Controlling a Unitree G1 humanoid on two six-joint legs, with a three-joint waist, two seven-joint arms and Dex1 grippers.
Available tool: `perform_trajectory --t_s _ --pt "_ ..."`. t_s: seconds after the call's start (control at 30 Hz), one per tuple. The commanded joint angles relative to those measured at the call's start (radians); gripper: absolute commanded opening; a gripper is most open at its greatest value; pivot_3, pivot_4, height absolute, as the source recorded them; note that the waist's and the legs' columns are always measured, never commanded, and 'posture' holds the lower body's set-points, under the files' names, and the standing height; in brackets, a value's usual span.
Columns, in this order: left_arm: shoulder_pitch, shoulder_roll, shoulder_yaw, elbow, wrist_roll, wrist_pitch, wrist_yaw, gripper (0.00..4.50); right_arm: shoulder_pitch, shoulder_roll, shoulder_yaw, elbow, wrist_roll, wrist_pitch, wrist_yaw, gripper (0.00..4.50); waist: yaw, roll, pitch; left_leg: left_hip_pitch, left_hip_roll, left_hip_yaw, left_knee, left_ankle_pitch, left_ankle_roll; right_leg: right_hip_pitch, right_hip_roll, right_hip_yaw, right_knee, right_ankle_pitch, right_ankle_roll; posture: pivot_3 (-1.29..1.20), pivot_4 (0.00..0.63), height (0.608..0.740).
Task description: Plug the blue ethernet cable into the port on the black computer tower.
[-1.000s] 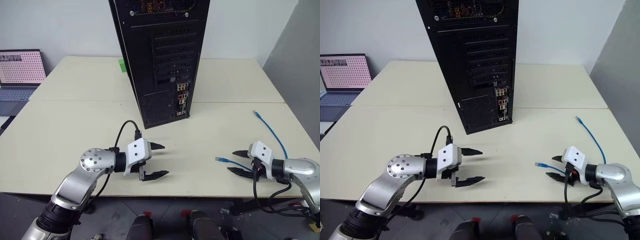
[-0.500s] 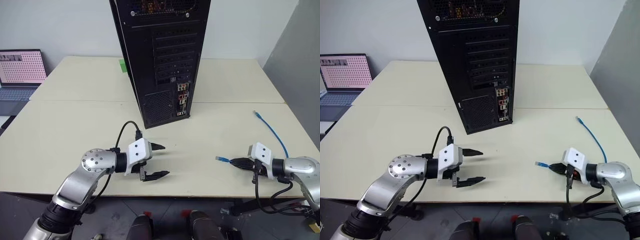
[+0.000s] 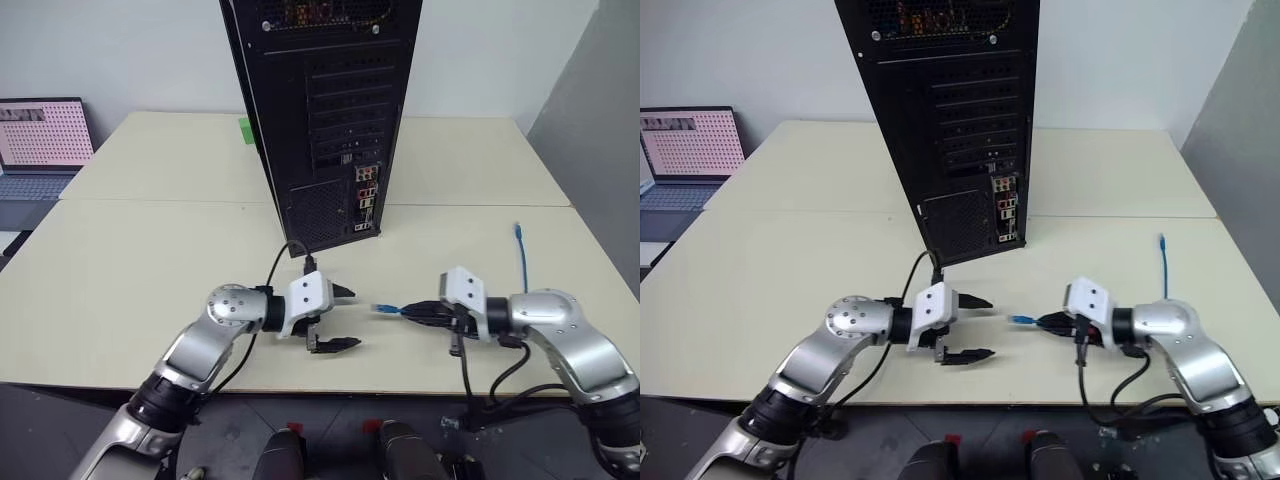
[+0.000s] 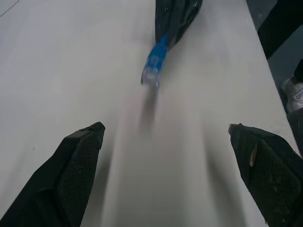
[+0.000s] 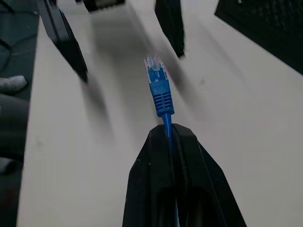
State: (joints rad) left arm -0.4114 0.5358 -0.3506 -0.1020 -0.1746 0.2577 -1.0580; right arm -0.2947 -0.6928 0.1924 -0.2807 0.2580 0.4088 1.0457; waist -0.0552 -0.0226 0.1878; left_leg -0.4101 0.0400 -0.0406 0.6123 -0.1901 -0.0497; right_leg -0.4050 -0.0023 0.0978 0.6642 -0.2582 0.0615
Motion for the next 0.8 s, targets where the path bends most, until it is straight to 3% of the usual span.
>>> perform_trajectory --t_s 0.03,0.47,0.57,0.8 --pt "-0.029 -0.022 -0.006 0.039 0.013 -0.036 -0.01 4.5 -0.021 0.004 0.019 -0.033 0.001 0.021 -0.003 0.05 0.0 0.0 0.0 0.0 0.0 0.0 0.0 0.0 0.0 0.0 0.0 0.0 0.0 0.0 0.0 0.0 0.15 0.74" --pt "-0.065 -0.048 0.033 0.104 -0.016 -0.078 -0.047 4.5 -0.035 0.001 0.057 -0.022 -0.018 0.016 -0.002 0.05 0.001 0.0 0.0 -0.001 0.0 -0.001 0.0 0.0 0.0 0.0 0.0 -0.001 0.0 0.0 0.001 0.0 0.15 0.74" --pt "-0.067 -0.049 0.034 0.103 -0.024 -0.078 -0.065 4.06 -0.038 -0.003 0.06 -0.02 -0.021 0.016 0.001 0.0 0.0 0.0 0.0 -0.001 0.0 -0.001 0.0 0.0 0.0 0.0 0.0 -0.001 0.0 0.0 0.001 0.0 0.15 0.74" --pt "-0.071 -0.047 0.03 0.109 -0.022 -0.082 -0.088 2.52 -0.045 -0.001 0.06 -0.023 -0.021 0.026 0.002 0.0 0.0 0.0 0.0 -0.001 0.0 -0.001 0.0 0.0 0.0 0.0 0.0 -0.001 0.0 0.0 0.001 0.0 0.15 0.74"
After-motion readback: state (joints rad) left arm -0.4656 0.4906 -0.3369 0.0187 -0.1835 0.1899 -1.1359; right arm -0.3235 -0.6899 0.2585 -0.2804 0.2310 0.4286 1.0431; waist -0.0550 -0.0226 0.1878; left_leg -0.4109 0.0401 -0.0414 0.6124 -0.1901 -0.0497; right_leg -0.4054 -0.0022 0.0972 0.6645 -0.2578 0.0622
